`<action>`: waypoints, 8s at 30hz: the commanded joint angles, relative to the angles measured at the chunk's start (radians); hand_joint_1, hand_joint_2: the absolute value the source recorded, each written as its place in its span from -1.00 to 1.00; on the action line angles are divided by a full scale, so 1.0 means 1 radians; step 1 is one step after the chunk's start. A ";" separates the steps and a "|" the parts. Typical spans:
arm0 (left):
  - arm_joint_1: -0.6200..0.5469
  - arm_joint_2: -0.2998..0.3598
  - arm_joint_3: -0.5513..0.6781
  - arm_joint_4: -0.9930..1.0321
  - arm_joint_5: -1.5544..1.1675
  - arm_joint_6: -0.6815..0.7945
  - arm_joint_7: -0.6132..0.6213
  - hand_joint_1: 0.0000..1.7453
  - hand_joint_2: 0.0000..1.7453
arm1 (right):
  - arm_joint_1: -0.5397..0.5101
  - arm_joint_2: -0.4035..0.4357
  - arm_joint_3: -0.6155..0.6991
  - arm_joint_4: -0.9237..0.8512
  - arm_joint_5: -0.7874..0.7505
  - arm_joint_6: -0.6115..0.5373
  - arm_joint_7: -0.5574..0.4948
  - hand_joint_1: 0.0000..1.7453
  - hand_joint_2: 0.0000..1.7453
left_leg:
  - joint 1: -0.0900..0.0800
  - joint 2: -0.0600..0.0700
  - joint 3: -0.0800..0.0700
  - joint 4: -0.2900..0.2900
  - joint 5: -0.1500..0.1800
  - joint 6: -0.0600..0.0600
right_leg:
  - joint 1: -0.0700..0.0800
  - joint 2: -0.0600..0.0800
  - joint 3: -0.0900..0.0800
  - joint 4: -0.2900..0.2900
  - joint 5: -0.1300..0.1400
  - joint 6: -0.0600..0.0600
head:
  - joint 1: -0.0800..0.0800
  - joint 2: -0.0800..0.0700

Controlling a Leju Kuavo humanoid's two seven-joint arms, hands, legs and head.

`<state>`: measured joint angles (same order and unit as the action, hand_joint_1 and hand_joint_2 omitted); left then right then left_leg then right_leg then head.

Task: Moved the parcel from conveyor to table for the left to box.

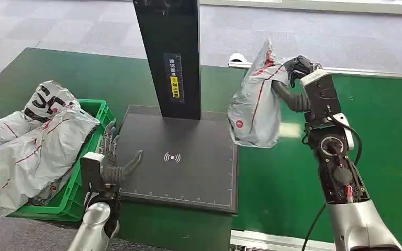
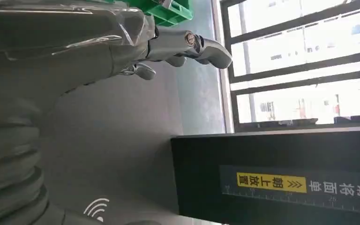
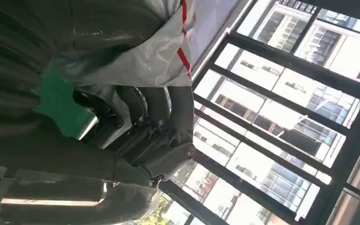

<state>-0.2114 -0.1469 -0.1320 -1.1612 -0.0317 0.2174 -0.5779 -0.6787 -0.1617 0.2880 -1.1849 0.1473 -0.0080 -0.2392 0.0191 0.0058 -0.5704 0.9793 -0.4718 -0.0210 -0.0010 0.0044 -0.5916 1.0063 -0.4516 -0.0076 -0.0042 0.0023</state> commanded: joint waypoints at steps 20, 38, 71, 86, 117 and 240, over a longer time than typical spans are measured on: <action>-0.007 0.012 0.015 0.018 -0.002 -0.003 0.001 -1.00 1.00 | -0.023 0.033 -0.043 -0.015 -0.003 -0.001 0.000 1.00 1.00 | -0.001 0.001 0.002 0.000 0.000 0.001 | -0.001 0.000 0.001 0.000 0.000 0.001 | 0.000 0.000; -0.129 -0.082 0.078 0.119 0.126 0.137 -0.120 -1.00 1.00 | -0.016 0.321 0.262 0.592 -0.692 0.713 0.199 1.00 1.00 | 0.000 0.006 0.004 -0.002 -0.001 0.001 | 0.000 0.005 0.002 -0.002 0.001 0.000 | 0.000 0.000; -0.141 -0.070 0.030 0.154 0.156 0.149 -0.119 -1.00 1.00 | -0.063 0.307 0.381 0.707 -0.684 0.651 0.039 1.00 1.00 | -0.001 -0.005 -0.001 0.001 0.003 0.000 | 0.000 -0.007 0.000 0.000 0.000 0.003 | 0.000 0.000; -0.139 -0.064 0.031 0.138 0.175 0.182 -0.120 -1.00 1.00 | -0.068 0.214 0.343 0.584 -0.349 0.035 -0.169 1.00 1.00 | -0.001 -0.007 -0.001 0.001 0.003 0.001 | -0.001 -0.008 0.001 -0.001 0.000 0.003 | 0.000 0.000; -0.148 -0.063 0.051 0.144 0.153 0.196 -0.120 -1.00 1.00 | -0.059 0.245 0.235 0.612 -0.361 0.157 -0.148 -1.00 1.00 | -0.001 -0.005 -0.001 0.001 0.003 0.000 | 0.000 -0.007 0.000 0.000 0.001 0.002 | 0.000 0.000; -0.162 -0.029 0.225 -0.489 -1.068 0.481 -0.120 1.00 1.00 | 0.262 0.015 -0.157 0.087 -0.378 0.296 -0.167 -1.00 1.00 | -0.006 -0.003 -0.003 0.004 0.004 0.009 | -0.006 -0.004 0.001 -0.003 0.005 0.012 | 0.000 0.000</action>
<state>-0.3245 -0.2239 -0.0977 -1.4797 -1.0563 0.7000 -0.6970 -0.4896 -0.0980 0.1228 -1.0216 -0.2239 0.3140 -0.4044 0.0137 0.0011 -0.5775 0.9849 -0.4674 -0.0133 -0.0061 -0.0014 -0.5940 1.0049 -0.4467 0.0042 -0.0046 0.0026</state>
